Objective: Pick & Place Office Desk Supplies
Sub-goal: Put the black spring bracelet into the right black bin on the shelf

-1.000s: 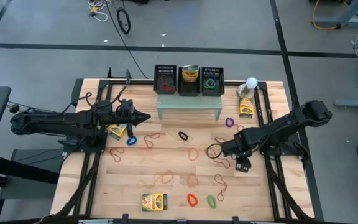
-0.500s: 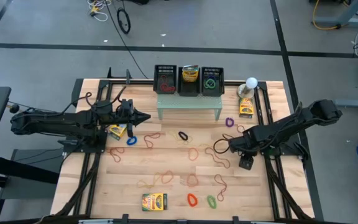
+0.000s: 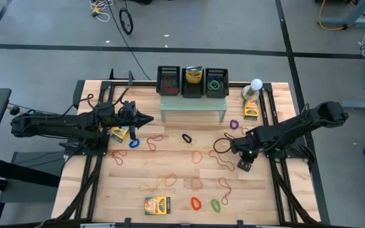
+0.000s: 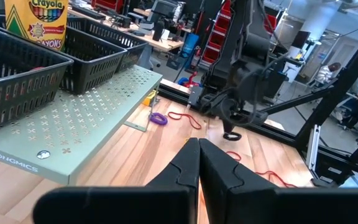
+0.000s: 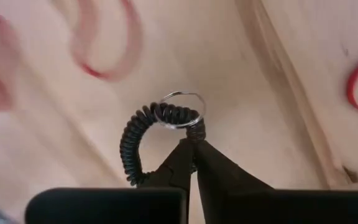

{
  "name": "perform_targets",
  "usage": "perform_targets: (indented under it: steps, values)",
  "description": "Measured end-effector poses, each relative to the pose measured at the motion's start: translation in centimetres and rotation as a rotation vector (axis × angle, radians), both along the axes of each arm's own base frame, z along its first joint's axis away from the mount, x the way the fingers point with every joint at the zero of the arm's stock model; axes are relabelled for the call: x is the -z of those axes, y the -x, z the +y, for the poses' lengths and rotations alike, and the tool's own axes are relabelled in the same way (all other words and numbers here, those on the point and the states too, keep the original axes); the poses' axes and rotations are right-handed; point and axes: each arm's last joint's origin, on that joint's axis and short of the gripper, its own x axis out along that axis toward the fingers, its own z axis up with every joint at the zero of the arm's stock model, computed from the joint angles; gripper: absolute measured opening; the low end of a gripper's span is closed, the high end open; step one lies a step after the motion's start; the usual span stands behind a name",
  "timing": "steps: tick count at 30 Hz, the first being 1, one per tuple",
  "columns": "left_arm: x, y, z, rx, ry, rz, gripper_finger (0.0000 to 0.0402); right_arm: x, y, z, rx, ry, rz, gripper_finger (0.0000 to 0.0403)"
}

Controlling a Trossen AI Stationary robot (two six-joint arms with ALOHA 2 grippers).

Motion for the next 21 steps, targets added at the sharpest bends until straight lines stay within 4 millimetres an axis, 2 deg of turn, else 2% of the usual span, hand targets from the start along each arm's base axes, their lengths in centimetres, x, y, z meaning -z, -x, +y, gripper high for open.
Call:
perform_targets:
  steps: [6, 10, 16, 21]
  values:
    - [0.0, 0.0, 0.0, 0.000, 0.000, 0.000, 0.0009, -5.3, -3.1, 0.3, 0.038, 0.071, -0.152, 0.0006]
    - [0.0, 0.0, 0.0, 0.000, 0.000, 0.000, 0.0009, -9.6, -4.8, -0.7, 0.109, 0.142, -0.255, 0.0008]
    - [0.0, 0.0, 0.0, -0.001, 0.000, 0.000, 0.0009, -17.1, -6.5, -4.1, 0.199, 0.267, -0.485, 0.0008]
    - [0.0, 0.0, 0.0, 0.000, 0.000, 0.000, 0.0009, -22.1, -6.3, -8.6, 0.358, 0.466, -0.623, 0.0011]
